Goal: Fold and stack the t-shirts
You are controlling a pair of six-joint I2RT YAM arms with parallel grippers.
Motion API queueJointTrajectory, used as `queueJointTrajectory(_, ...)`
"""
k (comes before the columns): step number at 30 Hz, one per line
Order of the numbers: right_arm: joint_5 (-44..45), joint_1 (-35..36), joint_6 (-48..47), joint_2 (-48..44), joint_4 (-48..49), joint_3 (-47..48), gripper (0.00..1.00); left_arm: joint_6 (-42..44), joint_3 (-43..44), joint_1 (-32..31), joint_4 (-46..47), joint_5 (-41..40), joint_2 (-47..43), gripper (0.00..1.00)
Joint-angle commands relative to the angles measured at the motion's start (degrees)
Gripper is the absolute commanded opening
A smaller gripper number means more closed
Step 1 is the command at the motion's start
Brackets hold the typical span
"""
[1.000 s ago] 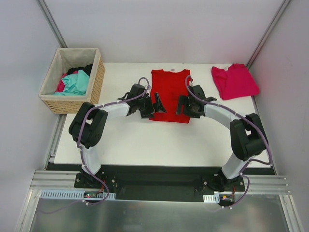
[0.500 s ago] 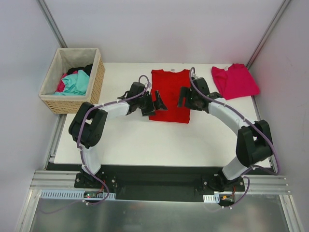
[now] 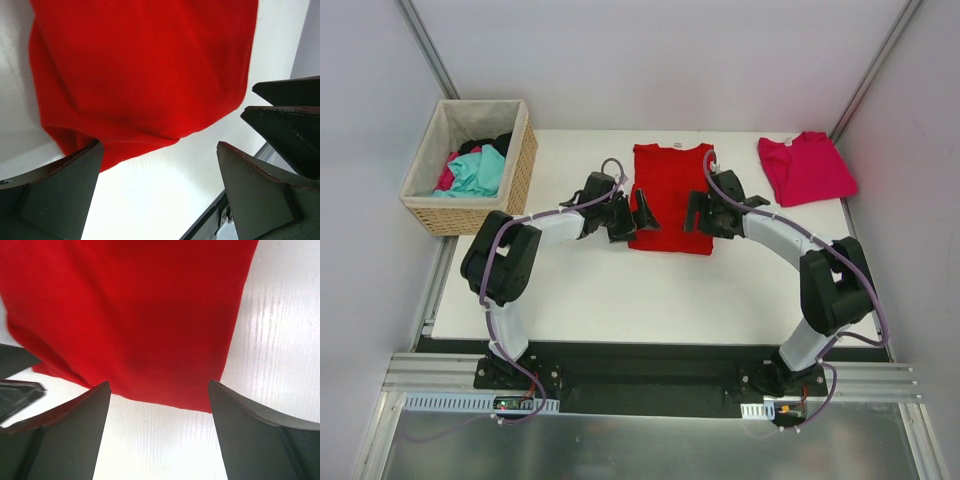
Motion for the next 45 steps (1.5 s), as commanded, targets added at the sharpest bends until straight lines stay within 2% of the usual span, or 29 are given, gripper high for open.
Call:
queueJointTrajectory(1, 4.3, 0.4, -0.4, 0.1, -1.3, -0.1, 0.82, 2.4, 0.7, 0.8, -5.1, -4.3, -2.1, 0.95)
queueJointTrajectory(7, 12.6, 0.5, -4.2, -0.7, -8.4, 4.0, 0.83, 7.8, 11.0, 0.6, -26.0, -15.3, -4.5, 0.94)
queueJointTrajectory(8, 13.5, 0.6, -4.6, -0.6, -10.2, 4.6, 0.83, 9.7, 14.7, 0.6, -28.8, -16.9, -4.5, 0.94)
queueJointTrajectory(9, 16.0, 0.7, -5.5, -0.5, -11.1, 5.1, 0.83, 10.7, 16.9, 0.4, -31.9, -21.0, -4.3, 0.94)
queueJointTrajectory(10, 17.2, 0.8, -5.7, -0.9, -11.6, 5.5, 0.83, 11.7, 18.8, 0.2, -38.2, -23.2, -4.0, 0.94)
queueJointTrajectory(11, 18.2, 0.8, -6.4, -0.8, -12.7, 5.5, 0.83, 13.5, 22.3, 0.0, -40.8, -25.1, -2.9, 0.94)
queueJointTrajectory(17, 24.2, 1.2, -7.7, 2.3, -16.4, 6.8, 0.83, 17.3, 27.6, -0.4, -52.1, -34.9, 3.5, 0.91)
queueJointTrajectory(21, 24.5, 1.6, -7.8, 4.3, -16.4, 6.8, 0.83, 18.0, 28.1, -2.4, -53.9, -39.2, 6.5, 0.91)
queueJointTrajectory(28, 24.2, 2.2, -8.0, 7.2, -16.4, 9.0, 0.84, 17.5, 31.1, -4.1, -54.0, -37.3, 9.0, 0.91)
queueJointTrajectory(36, 24.2, 2.2, -8.7, 6.2, -17.1, 10.5, 0.84, 17.3, 35.0, -6.1, -54.3, -36.0, 7.4, 0.91)
queueJointTrajectory(45, 24.1, 2.3, -8.6, 7.6, -17.0, 11.3, 0.83, 16.5, 32.5, -6.6, -54.0, -39.3, 10.2, 0.91)
